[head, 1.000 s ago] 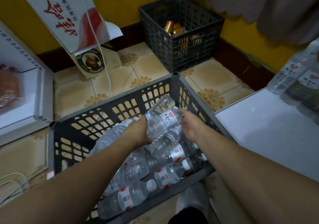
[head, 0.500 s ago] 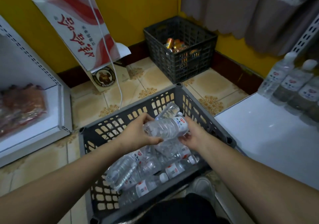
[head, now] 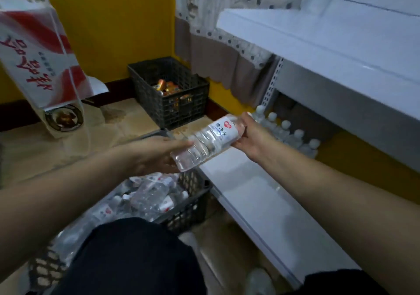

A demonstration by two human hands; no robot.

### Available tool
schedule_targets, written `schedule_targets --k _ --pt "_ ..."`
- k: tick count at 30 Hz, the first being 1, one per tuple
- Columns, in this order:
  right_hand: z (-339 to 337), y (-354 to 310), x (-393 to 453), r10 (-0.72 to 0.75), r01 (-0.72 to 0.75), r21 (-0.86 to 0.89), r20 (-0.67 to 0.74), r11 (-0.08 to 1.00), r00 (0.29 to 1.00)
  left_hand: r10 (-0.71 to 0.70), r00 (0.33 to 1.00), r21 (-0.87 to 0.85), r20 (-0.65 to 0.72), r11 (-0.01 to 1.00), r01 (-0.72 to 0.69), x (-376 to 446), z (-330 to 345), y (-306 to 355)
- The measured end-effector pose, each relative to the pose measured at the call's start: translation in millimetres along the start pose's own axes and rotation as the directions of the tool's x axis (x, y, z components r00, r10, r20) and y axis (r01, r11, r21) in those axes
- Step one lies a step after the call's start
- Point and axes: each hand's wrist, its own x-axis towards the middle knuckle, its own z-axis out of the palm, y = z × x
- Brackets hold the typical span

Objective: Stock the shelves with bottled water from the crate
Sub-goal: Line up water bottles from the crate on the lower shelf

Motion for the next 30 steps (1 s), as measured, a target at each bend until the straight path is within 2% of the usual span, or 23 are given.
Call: schedule_targets --k 5,8,11,14,16,20,25,28,30 --pt "-85 -45 -24 -0.1 0.088 -0.09 -0.132 0.992 0.986 -0.075 0.962 0.256 0.264 0.967 0.005 38 78 29" --pt "-136 -56 -25 -0.103 0.083 -0.201 -0.09 0.976 0.991 -0.083 0.947 0.435 0.312 0.898 -0.064 68 127 30" --pt "-187 -60 -27 -0.078 0.067 -0.266 -0.031 0.962 0.996 -0.158 0.932 0.551 0.327 0.833 -0.052 98 171 19" --pt "-230 -59 -29 0.008 -0.013 -0.225 -0.022 0.974 1.0 -0.138 0.935 0.56 0.327 0.825 -0.074 121 209 8" --pt "-253 -54 -29 0.038 -0.053 -0.206 -0.075 0.977 0.996 -0.157 0.933 0.528 0.323 0.848 -0.04 136 226 0" --pt "-281 -35 -19 0.002 -0.058 -0.27 -0.205 0.961 0.979 -0.213 0.906 0.458 0.367 0.888 0.024 166 249 -34" --pt "-310 2 9 -0.181 0.057 -0.363 -0.318 0.93 0.931 -0.151 0.957 0.345 0.248 0.937 0.059 207 275 -81" --pt "-331 21 32 -0.206 0.081 -0.346 -0.343 0.935 0.916 -0.075 0.995 0.225 0.069 0.973 0.058 241 292 -109" --pt "-342 30 48 -0.219 0.092 -0.324 -0.382 0.942 0.898 -0.002 0.998 0.226 -0.057 0.974 0.015 255 304 -122"
